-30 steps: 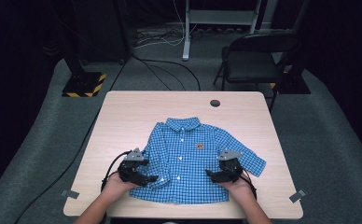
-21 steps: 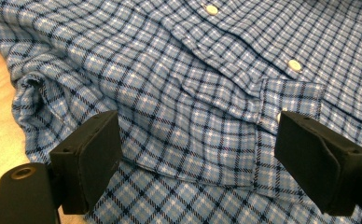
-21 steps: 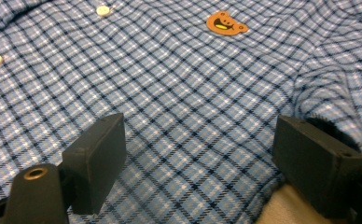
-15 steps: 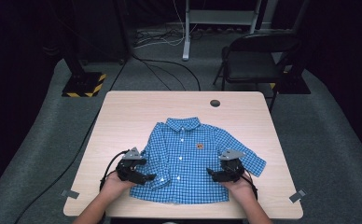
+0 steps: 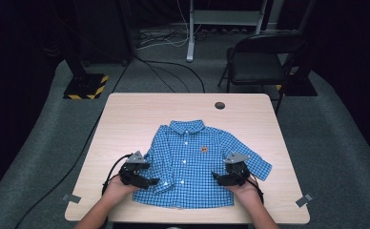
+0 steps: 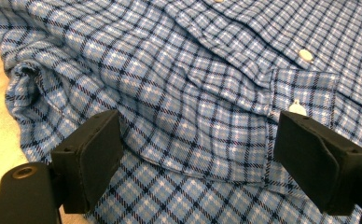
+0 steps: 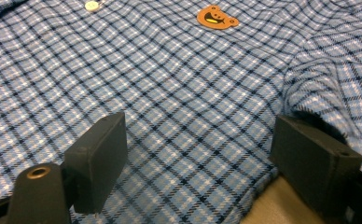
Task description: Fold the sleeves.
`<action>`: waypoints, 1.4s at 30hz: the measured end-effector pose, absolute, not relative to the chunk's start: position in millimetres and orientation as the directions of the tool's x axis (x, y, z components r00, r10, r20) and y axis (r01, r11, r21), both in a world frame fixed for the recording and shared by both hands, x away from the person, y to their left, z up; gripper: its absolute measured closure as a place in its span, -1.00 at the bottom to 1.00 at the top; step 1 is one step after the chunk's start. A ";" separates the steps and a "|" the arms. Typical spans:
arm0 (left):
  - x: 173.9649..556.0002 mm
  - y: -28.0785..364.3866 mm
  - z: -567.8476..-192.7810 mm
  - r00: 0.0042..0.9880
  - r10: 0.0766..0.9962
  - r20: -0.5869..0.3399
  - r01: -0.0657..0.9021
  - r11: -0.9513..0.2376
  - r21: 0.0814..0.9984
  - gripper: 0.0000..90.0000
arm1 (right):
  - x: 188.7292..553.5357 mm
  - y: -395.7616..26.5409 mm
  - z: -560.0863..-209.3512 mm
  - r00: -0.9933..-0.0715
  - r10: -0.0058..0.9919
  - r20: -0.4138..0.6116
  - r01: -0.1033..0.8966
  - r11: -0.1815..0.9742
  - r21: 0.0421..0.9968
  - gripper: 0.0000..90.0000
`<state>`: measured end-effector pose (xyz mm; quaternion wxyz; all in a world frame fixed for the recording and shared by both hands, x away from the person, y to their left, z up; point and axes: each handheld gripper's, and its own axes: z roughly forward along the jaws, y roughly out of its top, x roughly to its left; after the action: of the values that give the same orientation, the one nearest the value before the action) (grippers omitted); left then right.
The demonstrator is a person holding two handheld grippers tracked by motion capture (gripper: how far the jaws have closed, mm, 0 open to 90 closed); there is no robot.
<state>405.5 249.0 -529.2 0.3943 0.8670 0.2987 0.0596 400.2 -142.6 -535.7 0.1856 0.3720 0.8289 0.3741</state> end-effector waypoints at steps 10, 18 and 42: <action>404.8 247.7 -528.8 0.812 0.570 -0.128 0.474 -0.514 0.715 -0.67 | 402.6 -143.7 -535.3 -0.653 0.757 -0.026 0.481 0.441 0.758 -0.60; 404.5 248.1 -527.0 0.808 0.575 -0.129 0.475 -0.507 0.720 -0.68 | 399.6 -145.2 -527.9 -0.653 0.756 -0.034 0.463 0.435 0.773 -0.61; 408.1 261.4 -523.6 0.774 0.620 -0.129 0.490 -0.458 0.741 -0.69 | 399.0 -171.0 -519.7 -0.581 0.814 -0.022 0.475 0.361 0.803 -0.59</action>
<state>408.1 261.4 -523.6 0.4053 0.8501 0.3265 0.0800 399.0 -171.0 -519.7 0.2147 0.4044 0.7964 0.3951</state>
